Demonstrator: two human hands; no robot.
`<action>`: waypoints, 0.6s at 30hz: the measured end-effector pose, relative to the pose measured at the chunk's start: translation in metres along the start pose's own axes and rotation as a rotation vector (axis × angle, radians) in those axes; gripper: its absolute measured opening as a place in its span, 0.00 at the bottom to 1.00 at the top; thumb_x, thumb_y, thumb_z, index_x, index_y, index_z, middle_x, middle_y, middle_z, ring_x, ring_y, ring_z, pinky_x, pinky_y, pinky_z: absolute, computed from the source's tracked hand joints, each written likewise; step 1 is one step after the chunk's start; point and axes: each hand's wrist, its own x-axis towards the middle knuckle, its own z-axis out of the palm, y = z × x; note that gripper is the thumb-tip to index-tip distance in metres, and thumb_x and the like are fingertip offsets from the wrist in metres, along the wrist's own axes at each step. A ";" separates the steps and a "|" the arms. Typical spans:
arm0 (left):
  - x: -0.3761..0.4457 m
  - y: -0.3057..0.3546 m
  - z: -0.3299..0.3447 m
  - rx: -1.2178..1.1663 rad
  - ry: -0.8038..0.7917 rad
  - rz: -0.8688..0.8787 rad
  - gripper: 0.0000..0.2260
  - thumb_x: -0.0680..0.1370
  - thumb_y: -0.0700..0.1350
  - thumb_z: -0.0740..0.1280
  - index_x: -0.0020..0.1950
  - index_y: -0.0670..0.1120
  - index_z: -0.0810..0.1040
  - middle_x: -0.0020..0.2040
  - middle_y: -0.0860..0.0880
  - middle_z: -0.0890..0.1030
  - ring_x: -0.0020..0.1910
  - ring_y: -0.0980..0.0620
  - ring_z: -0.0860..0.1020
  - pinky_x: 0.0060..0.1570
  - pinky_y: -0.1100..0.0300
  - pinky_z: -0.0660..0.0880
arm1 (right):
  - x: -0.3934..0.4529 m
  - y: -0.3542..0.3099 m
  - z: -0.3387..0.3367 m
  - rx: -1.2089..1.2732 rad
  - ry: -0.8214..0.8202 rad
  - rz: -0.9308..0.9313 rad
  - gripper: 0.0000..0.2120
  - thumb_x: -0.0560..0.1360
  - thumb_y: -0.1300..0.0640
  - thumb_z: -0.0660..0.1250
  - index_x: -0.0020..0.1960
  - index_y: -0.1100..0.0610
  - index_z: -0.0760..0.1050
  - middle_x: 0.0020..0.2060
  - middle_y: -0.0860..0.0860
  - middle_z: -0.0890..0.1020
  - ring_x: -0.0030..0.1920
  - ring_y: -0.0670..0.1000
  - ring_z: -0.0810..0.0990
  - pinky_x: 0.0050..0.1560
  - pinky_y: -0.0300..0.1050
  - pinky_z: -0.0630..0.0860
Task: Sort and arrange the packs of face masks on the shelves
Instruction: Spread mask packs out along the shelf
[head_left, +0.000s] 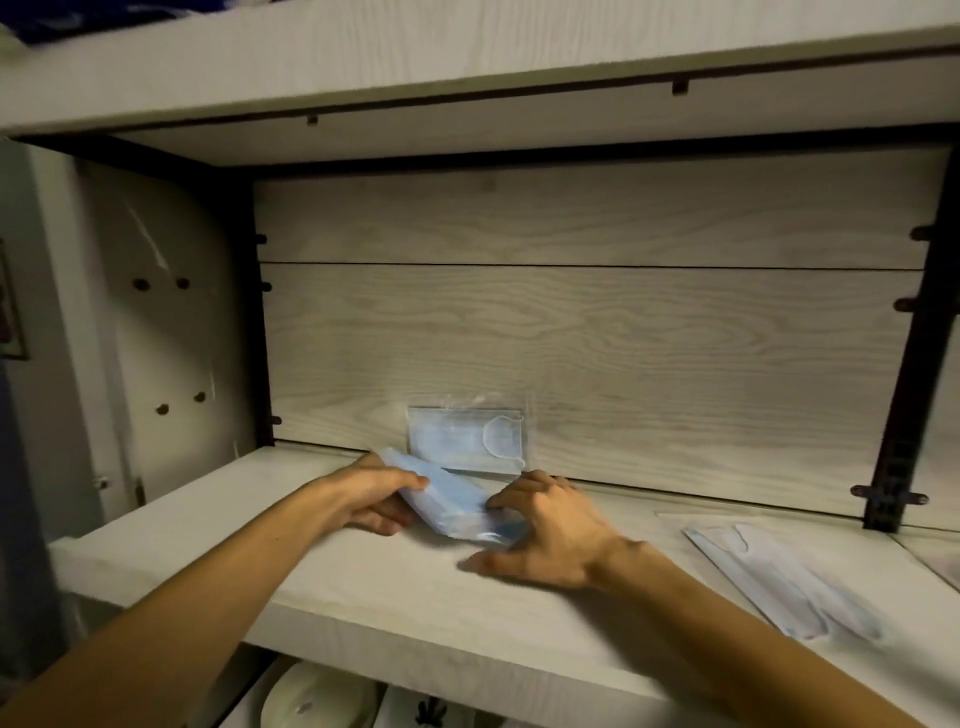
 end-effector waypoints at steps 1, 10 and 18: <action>-0.002 -0.002 0.001 -0.041 -0.008 -0.006 0.13 0.77 0.42 0.71 0.61 0.41 0.77 0.50 0.38 0.86 0.46 0.44 0.85 0.45 0.52 0.83 | -0.004 -0.001 -0.003 0.027 -0.032 0.001 0.49 0.59 0.14 0.55 0.69 0.44 0.73 0.65 0.41 0.77 0.66 0.45 0.73 0.68 0.47 0.71; -0.022 -0.007 -0.009 -0.159 -0.019 0.010 0.15 0.75 0.30 0.66 0.61 0.40 0.79 0.57 0.37 0.83 0.58 0.41 0.83 0.51 0.50 0.83 | -0.005 0.000 0.001 0.356 0.068 0.287 0.34 0.73 0.30 0.64 0.71 0.48 0.70 0.62 0.45 0.80 0.62 0.49 0.77 0.61 0.46 0.74; -0.028 0.001 0.005 -0.199 -0.192 0.134 0.30 0.70 0.34 0.77 0.68 0.50 0.74 0.57 0.44 0.85 0.57 0.45 0.84 0.62 0.44 0.78 | 0.005 -0.001 -0.001 1.007 0.020 0.560 0.27 0.67 0.49 0.81 0.60 0.59 0.76 0.48 0.52 0.85 0.43 0.48 0.85 0.39 0.37 0.80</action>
